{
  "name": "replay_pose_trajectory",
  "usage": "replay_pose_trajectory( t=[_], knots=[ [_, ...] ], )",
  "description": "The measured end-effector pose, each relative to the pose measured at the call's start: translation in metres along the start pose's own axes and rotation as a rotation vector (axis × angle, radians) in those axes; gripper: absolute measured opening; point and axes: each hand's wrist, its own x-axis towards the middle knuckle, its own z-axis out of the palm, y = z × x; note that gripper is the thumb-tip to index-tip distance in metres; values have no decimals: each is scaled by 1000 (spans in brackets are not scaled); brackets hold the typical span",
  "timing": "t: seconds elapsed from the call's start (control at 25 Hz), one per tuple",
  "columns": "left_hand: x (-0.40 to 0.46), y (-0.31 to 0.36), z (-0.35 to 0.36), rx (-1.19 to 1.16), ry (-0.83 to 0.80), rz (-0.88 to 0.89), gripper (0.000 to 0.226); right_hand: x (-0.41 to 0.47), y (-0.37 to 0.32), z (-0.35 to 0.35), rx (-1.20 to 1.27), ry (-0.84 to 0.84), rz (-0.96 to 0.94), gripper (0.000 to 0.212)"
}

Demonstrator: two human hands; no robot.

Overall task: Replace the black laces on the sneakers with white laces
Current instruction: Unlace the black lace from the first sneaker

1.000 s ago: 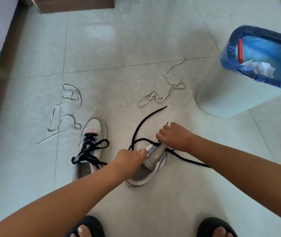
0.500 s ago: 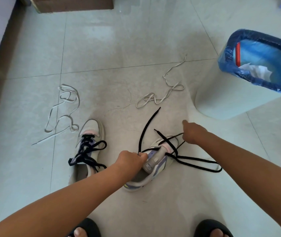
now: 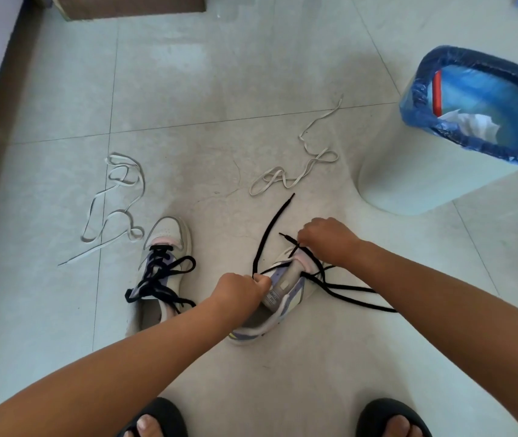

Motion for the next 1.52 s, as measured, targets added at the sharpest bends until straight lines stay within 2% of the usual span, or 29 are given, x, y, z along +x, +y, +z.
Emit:
replay_pose_trajectory(
  t=[0.08,0.28,0.4,0.48,0.52,0.56,0.64,0.72,0.8,0.92,1.12,1.2,1.28,1.36,1.4,1.48,1.52],
  knots=[
    [5,-1,-5,56,6,-23,58,-4,13,6,173,38,190,25],
    [8,-6,-8,45,61,26,58,-12,25,8,122,112,164,34],
    [-6,-10,7,-6,79,57,55,-23,69,4,195,67,560,26],
    [-15,-12,21,-37,70,49,54,-40,87,7,218,-80,745,24],
    [-17,-13,26,-43,74,41,54,-43,82,9,237,-100,728,27],
    [-17,-13,29,-44,82,40,53,-41,67,9,298,-35,628,32],
    [-14,-12,30,-33,89,61,51,-32,23,8,500,53,306,41],
    [-12,-11,28,-32,86,70,49,-22,-6,5,480,-77,65,39],
    [-12,-12,30,-43,91,63,48,-13,-11,6,338,-196,38,36],
    [-13,-12,31,-47,106,57,48,-10,-6,4,293,-187,60,36],
    [-13,-13,30,-48,111,64,50,-14,-9,10,-25,-40,-125,21],
    [-13,-12,31,-49,105,62,50,-14,1,3,-84,39,-83,21],
    [-13,-12,31,-49,100,64,50,-10,17,-16,-62,164,68,20],
    [-12,-12,30,-42,96,68,49,-1,22,-41,152,275,197,19],
    [-12,-12,31,-43,98,65,48,6,15,-54,344,309,184,17],
    [-12,-12,31,-46,98,53,46,16,-12,-71,704,375,16,19],
    [-12,-12,31,-45,99,46,46,17,-24,-75,838,377,-49,31]
  ],
)
